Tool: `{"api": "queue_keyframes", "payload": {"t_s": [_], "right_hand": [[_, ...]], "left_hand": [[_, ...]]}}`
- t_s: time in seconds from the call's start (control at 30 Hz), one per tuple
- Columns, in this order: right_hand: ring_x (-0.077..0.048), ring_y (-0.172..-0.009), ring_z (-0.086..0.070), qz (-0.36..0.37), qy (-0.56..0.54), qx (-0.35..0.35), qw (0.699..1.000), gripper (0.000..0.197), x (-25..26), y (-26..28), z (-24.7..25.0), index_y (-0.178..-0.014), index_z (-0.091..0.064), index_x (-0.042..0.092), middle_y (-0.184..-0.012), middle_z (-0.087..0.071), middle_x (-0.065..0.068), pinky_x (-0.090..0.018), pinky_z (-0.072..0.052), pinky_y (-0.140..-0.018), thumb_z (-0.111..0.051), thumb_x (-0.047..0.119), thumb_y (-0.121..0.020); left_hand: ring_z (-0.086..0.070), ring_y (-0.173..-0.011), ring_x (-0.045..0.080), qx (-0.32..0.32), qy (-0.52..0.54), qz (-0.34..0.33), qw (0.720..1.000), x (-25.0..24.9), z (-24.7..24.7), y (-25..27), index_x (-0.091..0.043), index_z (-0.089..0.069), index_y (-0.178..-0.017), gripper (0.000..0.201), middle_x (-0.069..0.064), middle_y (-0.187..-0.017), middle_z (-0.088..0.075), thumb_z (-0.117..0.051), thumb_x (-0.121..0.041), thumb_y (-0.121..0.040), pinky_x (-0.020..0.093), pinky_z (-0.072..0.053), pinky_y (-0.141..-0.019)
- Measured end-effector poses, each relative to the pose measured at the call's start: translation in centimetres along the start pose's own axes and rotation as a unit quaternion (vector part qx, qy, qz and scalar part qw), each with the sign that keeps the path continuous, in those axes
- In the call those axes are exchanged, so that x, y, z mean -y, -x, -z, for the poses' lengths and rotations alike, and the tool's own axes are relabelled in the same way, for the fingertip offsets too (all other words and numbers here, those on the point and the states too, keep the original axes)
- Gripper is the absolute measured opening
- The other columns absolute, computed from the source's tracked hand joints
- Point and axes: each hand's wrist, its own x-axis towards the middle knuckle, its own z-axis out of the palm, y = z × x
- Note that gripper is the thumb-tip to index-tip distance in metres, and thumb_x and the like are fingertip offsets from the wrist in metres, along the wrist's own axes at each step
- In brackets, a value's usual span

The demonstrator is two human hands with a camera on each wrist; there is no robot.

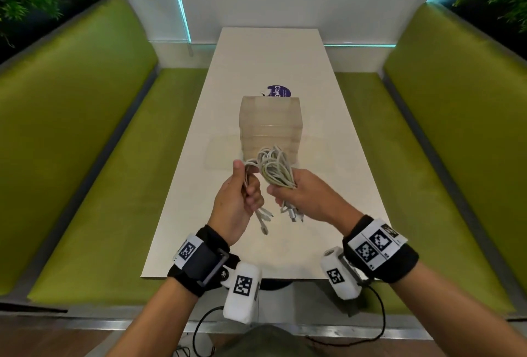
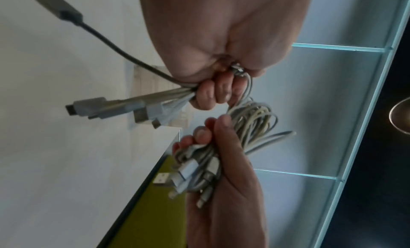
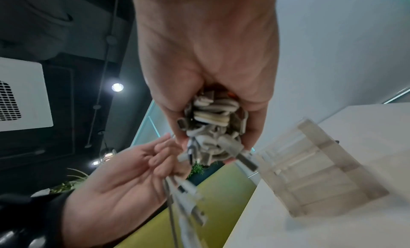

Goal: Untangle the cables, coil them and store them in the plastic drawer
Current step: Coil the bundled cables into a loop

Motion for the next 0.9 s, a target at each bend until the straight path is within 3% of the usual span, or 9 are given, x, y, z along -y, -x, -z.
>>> {"api": "queue_keyframes", "payload": {"t_s": [0.13,0.23,0.3,0.43,0.53,0.6,0.67,0.77,0.9], "right_hand": [[-0.017,-0.083,-0.066,0.002,0.059,-0.032,0.998,0.016,-0.5,-0.5,-1.2,-0.098,-0.061,0.024,-0.090,-0.070,0.003,-0.041,-0.054,-0.079,-0.059,0.036,-0.089],[-0.021,-0.085,-0.067,0.004,0.091,-0.035,0.995,0.032,0.0,-0.4,-1.7,-0.112,-0.058,0.024,-0.098,-0.071,0.001,-0.041,-0.053,-0.080,-0.058,0.046,-0.089],[-0.023,-0.086,-0.065,0.001,0.133,-0.030,0.991,0.040,0.2,-0.3,-2.2,-0.118,-0.054,0.022,-0.102,-0.069,-0.001,-0.038,-0.052,-0.078,-0.057,0.050,-0.089],[-0.021,-0.082,-0.062,-0.011,0.110,-0.030,0.993,0.038,0.4,-0.8,-2.7,-0.110,-0.056,0.019,-0.099,-0.063,-0.001,-0.038,-0.051,-0.077,-0.062,0.047,-0.085],[-0.015,-0.089,-0.058,-0.010,0.067,-0.023,0.997,0.027,0.4,-1.1,-2.3,-0.103,-0.065,0.019,-0.107,-0.053,0.002,-0.030,-0.047,-0.081,-0.068,0.037,-0.083],[-0.015,-0.079,-0.059,-0.018,0.042,-0.014,0.999,0.007,0.6,-1.0,-2.2,-0.084,-0.063,0.024,-0.091,-0.064,0.001,-0.030,-0.047,-0.072,-0.069,0.027,-0.081],[-0.015,-0.067,-0.059,-0.019,0.035,-0.038,0.998,0.015,0.5,-1.0,-2.5,-0.072,-0.056,0.028,-0.075,-0.066,0.002,-0.030,-0.047,-0.064,-0.067,0.021,-0.080],[-0.009,-0.058,-0.055,-0.006,-0.001,-0.066,0.998,0.016,0.3,-0.8,-2.8,-0.069,-0.056,0.025,-0.065,-0.061,0.007,-0.026,-0.044,-0.057,-0.065,0.014,-0.078],[-0.013,-0.067,-0.062,0.000,-0.093,-0.063,0.994,0.006,0.1,-0.6,-2.8,-0.080,-0.064,0.016,-0.073,-0.066,0.002,-0.030,-0.050,-0.066,-0.063,0.010,-0.079]], "left_hand": [[-0.043,-0.053,0.012,-0.044,0.008,0.010,0.999,0.1,-0.9,-0.1,-0.007,-0.061,-0.089,0.050,0.001,-0.061,-0.053,-0.033,-0.046,-0.099,0.023,-0.043,-0.059],[-0.065,-0.080,0.015,-0.047,0.020,0.018,0.999,0.0,-0.9,0.1,-0.008,-0.063,-0.111,0.051,0.008,-0.098,-0.070,-0.030,-0.045,-0.100,0.021,-0.051,-0.066],[-0.069,-0.081,0.014,-0.045,0.057,0.040,0.997,-0.2,-0.9,0.2,-0.005,-0.059,-0.121,0.053,0.011,-0.111,-0.068,-0.030,-0.045,-0.100,0.018,-0.053,-0.057],[-0.069,-0.071,0.016,-0.054,0.099,0.040,0.993,-0.4,-1.1,0.3,-0.003,-0.060,-0.117,0.050,0.012,-0.096,-0.069,-0.033,-0.042,-0.101,0.023,-0.053,-0.055],[-0.069,-0.091,0.018,-0.043,0.084,0.053,0.994,-0.3,-1.0,0.3,-0.007,-0.059,-0.121,0.051,0.011,-0.105,-0.070,-0.029,-0.043,-0.101,0.028,-0.056,-0.075],[-0.067,-0.098,0.016,-0.023,0.065,0.067,0.995,-0.4,-1.1,0.5,-0.011,-0.060,-0.120,0.053,0.007,-0.108,-0.071,-0.024,-0.045,-0.102,0.027,-0.053,-0.084],[-0.066,-0.101,0.014,-0.004,0.040,0.069,0.997,-0.4,-1.3,0.5,-0.014,-0.060,-0.117,0.054,0.005,-0.108,-0.070,-0.020,-0.047,-0.101,0.026,-0.051,-0.086],[-0.064,-0.108,0.014,0.005,-0.009,0.064,0.998,-0.6,-1.4,0.6,-0.017,-0.059,-0.119,0.055,0.005,-0.115,-0.069,-0.018,-0.049,-0.101,0.025,-0.050,-0.088],[-0.059,-0.113,0.001,0.022,-0.102,0.045,0.993,-0.7,-0.6,0.6,-0.026,-0.059,-0.120,0.053,-0.005,-0.123,-0.065,-0.024,-0.057,-0.095,0.019,-0.044,-0.093]]}}
